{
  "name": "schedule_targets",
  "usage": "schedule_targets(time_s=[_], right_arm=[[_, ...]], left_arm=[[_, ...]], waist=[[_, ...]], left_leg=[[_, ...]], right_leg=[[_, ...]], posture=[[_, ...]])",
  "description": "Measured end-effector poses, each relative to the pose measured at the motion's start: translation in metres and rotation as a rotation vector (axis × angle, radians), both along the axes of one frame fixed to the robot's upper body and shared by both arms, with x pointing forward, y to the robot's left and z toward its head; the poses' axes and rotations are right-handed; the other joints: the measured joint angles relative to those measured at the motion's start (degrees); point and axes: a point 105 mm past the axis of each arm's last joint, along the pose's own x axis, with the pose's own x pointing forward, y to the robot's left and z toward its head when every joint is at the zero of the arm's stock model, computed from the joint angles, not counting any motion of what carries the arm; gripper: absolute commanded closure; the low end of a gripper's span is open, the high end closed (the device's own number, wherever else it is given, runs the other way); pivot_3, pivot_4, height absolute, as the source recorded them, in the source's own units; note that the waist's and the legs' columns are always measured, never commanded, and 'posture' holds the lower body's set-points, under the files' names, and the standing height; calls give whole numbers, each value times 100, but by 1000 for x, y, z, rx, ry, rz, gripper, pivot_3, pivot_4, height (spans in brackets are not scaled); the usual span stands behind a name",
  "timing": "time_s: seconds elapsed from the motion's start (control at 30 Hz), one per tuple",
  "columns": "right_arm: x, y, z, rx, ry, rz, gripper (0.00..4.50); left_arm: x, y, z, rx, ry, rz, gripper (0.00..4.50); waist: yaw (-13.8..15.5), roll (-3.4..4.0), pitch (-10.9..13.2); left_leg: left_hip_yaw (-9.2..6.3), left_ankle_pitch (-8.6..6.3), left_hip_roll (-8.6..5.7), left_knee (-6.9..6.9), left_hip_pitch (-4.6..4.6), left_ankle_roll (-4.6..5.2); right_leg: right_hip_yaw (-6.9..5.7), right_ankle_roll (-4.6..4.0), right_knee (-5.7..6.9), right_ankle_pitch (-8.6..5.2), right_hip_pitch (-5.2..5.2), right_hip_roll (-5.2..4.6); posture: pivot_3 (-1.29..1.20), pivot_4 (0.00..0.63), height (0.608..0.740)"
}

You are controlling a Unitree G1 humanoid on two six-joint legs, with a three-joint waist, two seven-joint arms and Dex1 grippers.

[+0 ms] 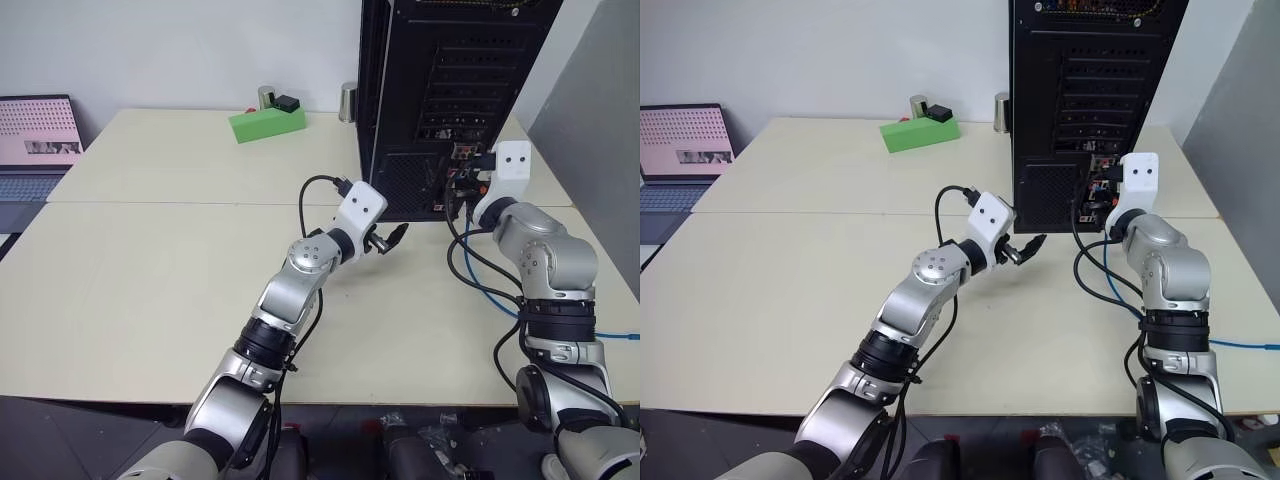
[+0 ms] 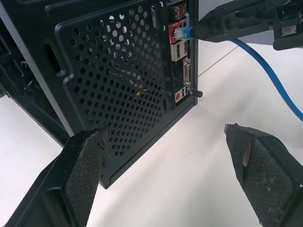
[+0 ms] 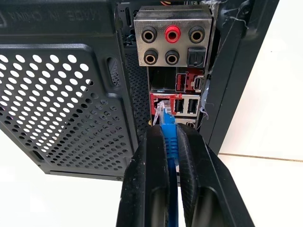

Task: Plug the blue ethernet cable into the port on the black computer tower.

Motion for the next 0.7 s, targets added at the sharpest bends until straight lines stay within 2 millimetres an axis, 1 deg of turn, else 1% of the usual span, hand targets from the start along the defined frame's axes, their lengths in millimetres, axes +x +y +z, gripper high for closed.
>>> schedule_targets(time_s=[0.7], right_arm=[[5,5,4,42,-3,-25,4490]], left_arm=[[0,1,0,4,-2,3,319]], waist=[[-6,1,0]], left_leg=[[1,1,0,2,-19,-1]], right_leg=[[1,0,5,1,-21,0]], posture=[[0,150,740]])
